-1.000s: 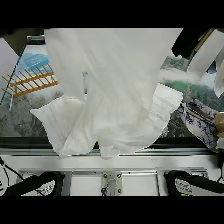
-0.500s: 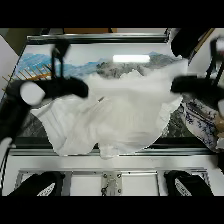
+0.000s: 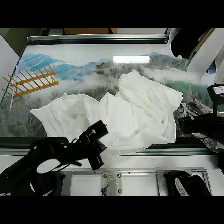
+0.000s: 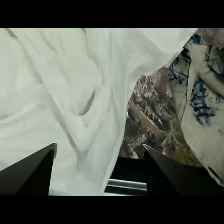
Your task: Fold the clothes and pants, and hang the long-sleeved shirts on hangers.
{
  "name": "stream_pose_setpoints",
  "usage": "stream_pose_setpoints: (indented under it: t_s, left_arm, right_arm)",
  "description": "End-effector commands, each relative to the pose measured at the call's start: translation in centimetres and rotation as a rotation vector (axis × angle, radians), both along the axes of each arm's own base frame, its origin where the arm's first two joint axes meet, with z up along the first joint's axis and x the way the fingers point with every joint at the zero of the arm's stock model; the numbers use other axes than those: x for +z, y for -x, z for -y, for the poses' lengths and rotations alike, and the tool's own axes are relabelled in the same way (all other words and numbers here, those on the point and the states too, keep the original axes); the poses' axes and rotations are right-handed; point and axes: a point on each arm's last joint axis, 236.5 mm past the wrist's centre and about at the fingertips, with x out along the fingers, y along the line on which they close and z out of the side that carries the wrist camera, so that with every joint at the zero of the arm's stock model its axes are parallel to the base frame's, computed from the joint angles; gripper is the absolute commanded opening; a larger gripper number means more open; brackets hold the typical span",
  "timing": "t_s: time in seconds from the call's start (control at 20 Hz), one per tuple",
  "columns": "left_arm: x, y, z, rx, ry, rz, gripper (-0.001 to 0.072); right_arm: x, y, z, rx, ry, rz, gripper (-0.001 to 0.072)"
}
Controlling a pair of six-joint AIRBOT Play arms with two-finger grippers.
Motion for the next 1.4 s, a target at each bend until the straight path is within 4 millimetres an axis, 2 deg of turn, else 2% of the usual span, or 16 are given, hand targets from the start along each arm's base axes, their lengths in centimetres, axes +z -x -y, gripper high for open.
stream_pose_setpoints:
  t_s: [0.0, 0.05, 0.2, 0.45, 0.55, 0.7, 0.85, 1.05, 1.2, 1.35]
  left_arm:
    - [0.5, 1.3, -0.3, -0.015, 0.017, 0.015, 0.0014]
    - [0.2, 0.8, -0.5, 0.014, 0.014, -0.001, 0.0014]
    - [-1.5, -0.6, -1.0, 0.080, -0.030, -0.051, 0.0014]
    - [-4.2, -1.7, -1.5, 0.119, -0.111, -0.114, 0.0014]
    - [-4.2, -1.9, -1.1, 0.118, -0.117, -0.120, 0.0014]
    - [-3.2, -2.2, -0.8, 0.113, -0.109, -0.111, 0.0014]
    - [-1.5, -1.7, -1.2, 0.107, -0.078, -0.088, 0.0014]
    - [0.3, -0.1, -2.7, 0.086, -0.063, -0.074, 0.0014]
    - [0.3, 0.5, -3.3, 0.090, -0.066, -0.086, 0.0014]
    - [-0.9, 1.1, -4.0, 0.117, -0.074, -0.119, 0.0014]
  right_arm:
    - [0.8, -0.1, -3.3, 0.036, -0.144, -0.121, 0.0584]
    - [0.3, -0.6, -4.8, 0.061, -0.195, -0.160, 0.0584]
    - [-3.3, -0.8, -7.7, 0.087, -0.228, -0.339, 0.0581]
    - [-9.4, -0.9, -11.6, 0.076, -0.059, -0.504, 0.0581]
    - [-11.8, -0.6, -12.5, 0.073, 0.056, -0.543, 0.0581]
    - [-14.7, 0.0, -13.7, 0.074, 0.169, -0.592, 0.0581]
    - [-15.9, -0.1, -13.4, 0.022, 0.214, -0.604, 0.0581]
    - [-15.7, 1.0, -11.9, -0.032, 0.265, -0.651, 0.0581]
    - [-15.2, 2.3, -9.9, -0.060, 0.345, -0.705, 0.0580]
    - [-14.7, 3.1, -9.2, -0.073, 0.372, -0.733, 0.0584]
